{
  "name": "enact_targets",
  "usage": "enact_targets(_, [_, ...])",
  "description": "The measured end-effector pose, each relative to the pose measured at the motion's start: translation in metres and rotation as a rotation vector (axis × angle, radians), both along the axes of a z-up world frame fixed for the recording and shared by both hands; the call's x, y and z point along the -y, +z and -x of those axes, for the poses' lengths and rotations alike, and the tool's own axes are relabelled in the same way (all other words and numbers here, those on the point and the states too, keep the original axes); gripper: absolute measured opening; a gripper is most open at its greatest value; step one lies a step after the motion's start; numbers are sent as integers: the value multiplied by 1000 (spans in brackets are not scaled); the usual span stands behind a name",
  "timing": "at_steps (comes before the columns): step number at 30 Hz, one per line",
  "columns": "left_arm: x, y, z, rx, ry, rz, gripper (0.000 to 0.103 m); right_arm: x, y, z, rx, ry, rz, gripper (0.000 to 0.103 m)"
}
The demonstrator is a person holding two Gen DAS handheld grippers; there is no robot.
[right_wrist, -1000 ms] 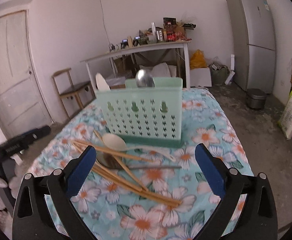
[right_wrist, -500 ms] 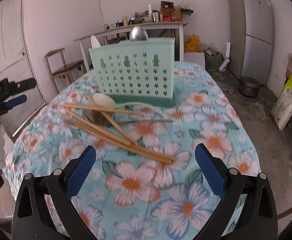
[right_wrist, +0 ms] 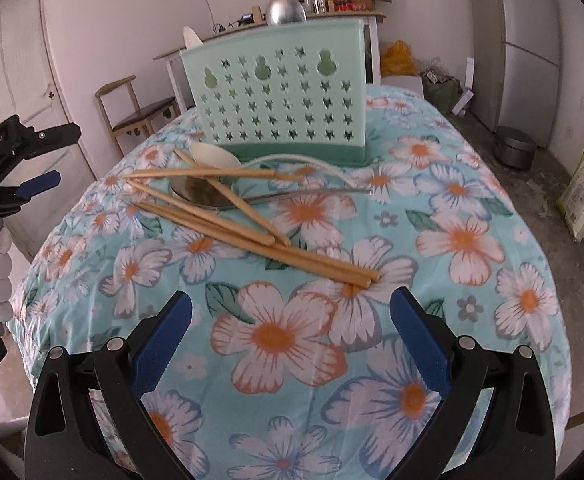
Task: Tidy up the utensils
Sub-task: 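Move the left tool toward the metal spoon lying under the chopsticks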
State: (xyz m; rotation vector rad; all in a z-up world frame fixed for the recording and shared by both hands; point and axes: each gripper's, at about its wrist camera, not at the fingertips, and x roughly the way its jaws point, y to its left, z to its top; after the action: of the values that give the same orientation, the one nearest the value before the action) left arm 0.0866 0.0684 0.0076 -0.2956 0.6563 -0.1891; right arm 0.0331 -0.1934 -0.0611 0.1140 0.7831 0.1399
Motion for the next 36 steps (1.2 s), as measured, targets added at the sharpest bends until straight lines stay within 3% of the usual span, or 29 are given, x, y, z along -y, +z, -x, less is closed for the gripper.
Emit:
enact_targets(15, [12, -13, -8, -28, -35, -13, 95, 9, -12, 1, 0, 30, -51, 97])
enact_targets(25, [29, -15, -10, -20, -117, -17, 95, 13, -5, -2, -37, 46, -79, 97])
enact_targets(31, [37, -14, -13, -15, -157, -21, 95, 12, 15, -1, 55, 60, -55, 97])
enact_targets(36, [52, -11, -18, -10, -220, -49, 95, 18, 18, -8, 59, 40, -72, 97])
